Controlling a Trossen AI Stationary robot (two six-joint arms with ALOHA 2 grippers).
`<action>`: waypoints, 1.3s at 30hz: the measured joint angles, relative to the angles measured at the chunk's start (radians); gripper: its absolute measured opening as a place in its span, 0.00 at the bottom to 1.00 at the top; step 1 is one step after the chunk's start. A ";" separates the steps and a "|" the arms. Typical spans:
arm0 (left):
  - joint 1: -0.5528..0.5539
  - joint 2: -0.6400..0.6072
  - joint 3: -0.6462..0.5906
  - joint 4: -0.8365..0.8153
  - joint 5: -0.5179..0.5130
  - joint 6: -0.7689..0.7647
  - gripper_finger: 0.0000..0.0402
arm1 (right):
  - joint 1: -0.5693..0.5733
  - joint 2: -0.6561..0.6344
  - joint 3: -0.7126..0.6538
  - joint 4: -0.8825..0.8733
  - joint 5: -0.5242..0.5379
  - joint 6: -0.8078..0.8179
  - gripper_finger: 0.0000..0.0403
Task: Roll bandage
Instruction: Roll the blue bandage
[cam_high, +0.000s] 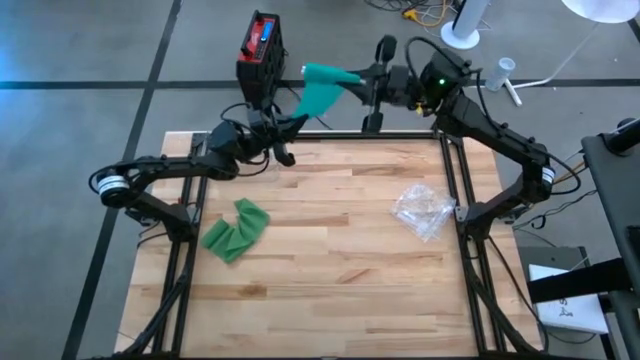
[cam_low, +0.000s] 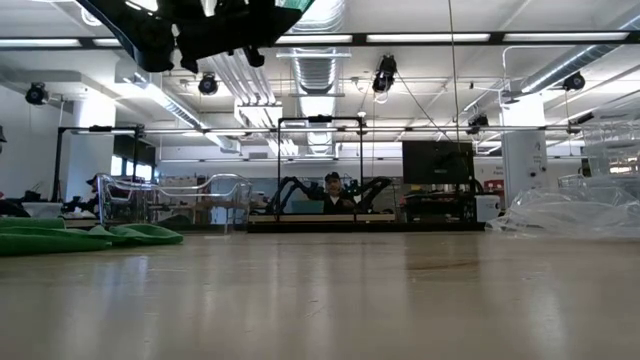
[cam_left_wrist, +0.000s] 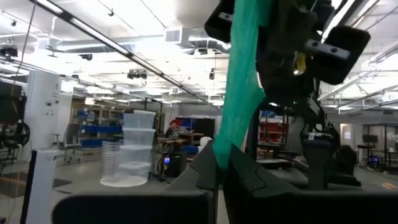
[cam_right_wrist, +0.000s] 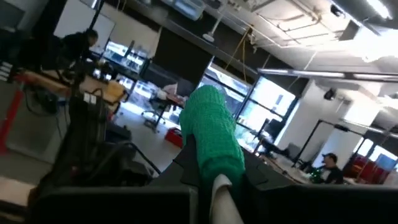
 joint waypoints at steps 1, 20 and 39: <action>0.000 0.003 0.003 -0.001 0.000 0.007 0.00 | -0.001 0.000 0.001 0.001 0.010 -0.023 0.07; -0.044 -0.074 0.146 -0.117 0.174 0.042 0.00 | -0.016 0.093 -0.112 -0.024 0.125 -0.626 0.07; -0.046 -0.083 0.308 -0.609 -0.071 0.278 0.02 | -0.001 0.081 -0.112 -0.259 0.050 -0.268 0.07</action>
